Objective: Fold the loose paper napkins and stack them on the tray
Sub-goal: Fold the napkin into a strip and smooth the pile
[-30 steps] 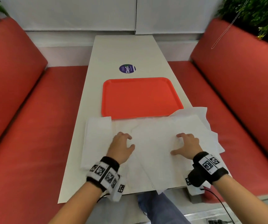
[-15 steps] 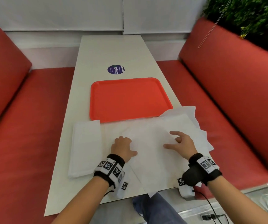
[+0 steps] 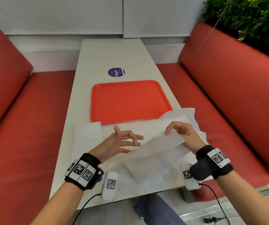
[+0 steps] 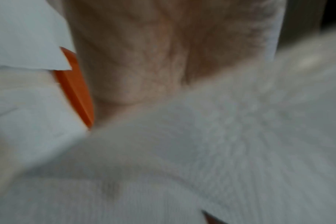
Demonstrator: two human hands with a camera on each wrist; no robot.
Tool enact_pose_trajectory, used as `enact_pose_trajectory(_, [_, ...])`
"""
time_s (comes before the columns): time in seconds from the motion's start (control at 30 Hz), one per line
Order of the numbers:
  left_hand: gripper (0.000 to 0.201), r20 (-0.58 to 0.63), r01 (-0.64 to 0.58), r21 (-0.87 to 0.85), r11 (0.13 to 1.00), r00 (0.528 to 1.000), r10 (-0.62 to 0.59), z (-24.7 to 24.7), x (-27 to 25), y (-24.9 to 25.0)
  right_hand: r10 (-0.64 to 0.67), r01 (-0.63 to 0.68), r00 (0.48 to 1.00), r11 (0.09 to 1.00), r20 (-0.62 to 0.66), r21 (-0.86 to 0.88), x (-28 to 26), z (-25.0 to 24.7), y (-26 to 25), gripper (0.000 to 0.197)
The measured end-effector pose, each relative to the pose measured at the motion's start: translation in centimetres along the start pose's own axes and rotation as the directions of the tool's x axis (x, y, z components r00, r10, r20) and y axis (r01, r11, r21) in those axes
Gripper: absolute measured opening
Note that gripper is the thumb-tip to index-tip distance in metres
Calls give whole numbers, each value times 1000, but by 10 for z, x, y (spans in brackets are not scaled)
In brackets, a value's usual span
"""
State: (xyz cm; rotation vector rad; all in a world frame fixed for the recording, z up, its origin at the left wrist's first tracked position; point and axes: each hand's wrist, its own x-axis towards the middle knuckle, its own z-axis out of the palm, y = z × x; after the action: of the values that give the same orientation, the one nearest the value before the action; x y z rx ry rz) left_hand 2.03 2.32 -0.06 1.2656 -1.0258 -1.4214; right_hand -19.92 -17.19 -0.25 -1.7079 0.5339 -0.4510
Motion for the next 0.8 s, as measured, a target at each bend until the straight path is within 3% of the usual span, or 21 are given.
enact_pose_trajectory(0.13, [18, -5, -54, 148, 988, 998, 55, 14, 7, -4, -62, 61, 995, 998, 80, 14, 17, 17, -14, 6])
enact_pose_trajectory(0.17, [12, -17, -77, 160, 984, 997, 80, 17, 8, -6, -68, 66, 994, 998, 83, 19, 21, 20, -18, 9])
enact_pose_trajectory(0.27, [18, -152, -142, 159, 977, 974, 167, 17, 7, -10, -63, 61, 997, 997, 45, 47, 33, 29, -26, 25])
enact_pose_trajectory(0.37, [17, -324, -155, 110, 982, 928, 183, 12, -6, -11, -17, 18, 1000, 999, -21, 47, 44, 40, -33, 26])
enact_pose_trajectory(0.47, [25, -510, -195, 97, 976, 832, 217, 2, -26, -9, 182, -168, 981, 971, -70, 171, 56, 59, -41, 34])
enact_pose_trajectory(0.57, [31, -679, -212, 57, 976, 708, 194, -15, -48, -12, 326, -325, 944, 893, 51, 310, 63, 88, -45, 41])
enact_pose_trajectory(0.67, [34, -755, -173, 30, 985, 642, 136, -35, -67, -23, 268, -301, 950, 920, 160, 250, 68, 127, -41, 35])
enact_pose_trajectory(0.8, [41, -779, -83, 23, 996, 623, 70, -54, -84, -36, 170, -175, 969, 984, 180, 14, 79, 178, -25, 35])
